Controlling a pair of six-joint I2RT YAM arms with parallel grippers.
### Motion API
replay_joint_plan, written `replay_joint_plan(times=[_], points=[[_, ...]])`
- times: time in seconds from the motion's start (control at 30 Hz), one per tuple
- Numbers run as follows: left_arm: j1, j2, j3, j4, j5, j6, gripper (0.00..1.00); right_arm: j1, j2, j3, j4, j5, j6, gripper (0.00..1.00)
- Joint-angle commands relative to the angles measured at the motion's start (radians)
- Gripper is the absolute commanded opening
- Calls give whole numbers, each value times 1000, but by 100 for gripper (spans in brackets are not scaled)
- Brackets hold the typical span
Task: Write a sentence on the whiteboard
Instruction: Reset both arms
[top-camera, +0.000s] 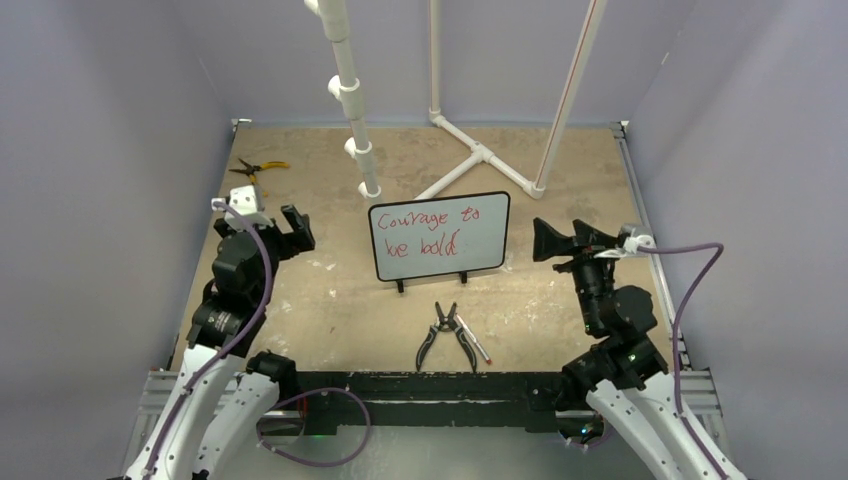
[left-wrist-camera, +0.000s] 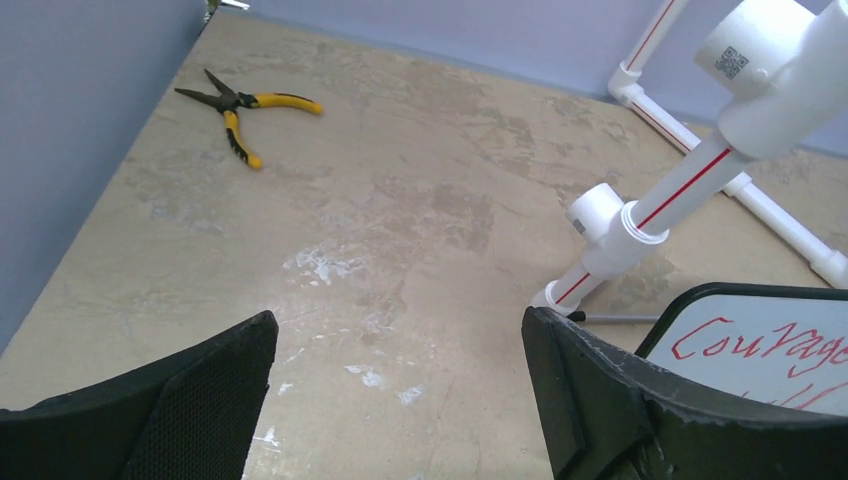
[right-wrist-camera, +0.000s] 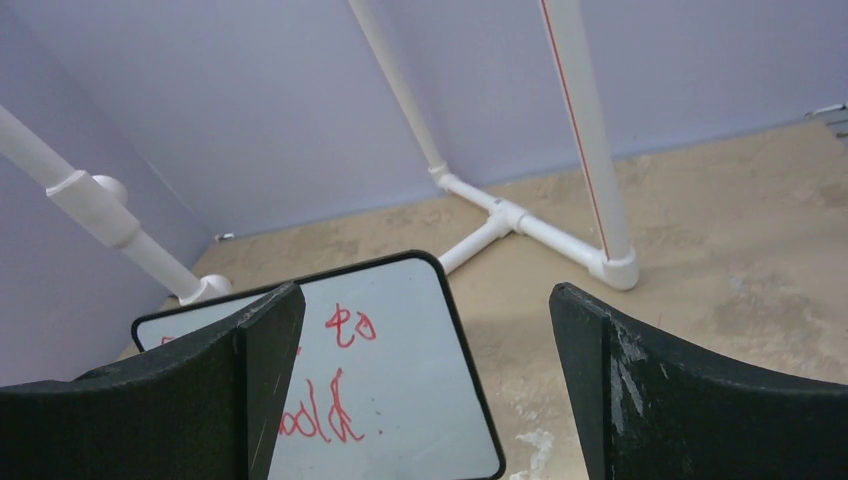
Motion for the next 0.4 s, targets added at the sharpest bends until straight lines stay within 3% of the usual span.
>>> replay_joint_plan(times=[0.0, 0.37], points=[[5, -21, 35, -9, -64, -4, 91, -2, -46, -31, 66, 46, -96, 94], [5, -48, 23, 4, -42, 11, 92, -2, -32, -14, 47, 59, -90, 94]])
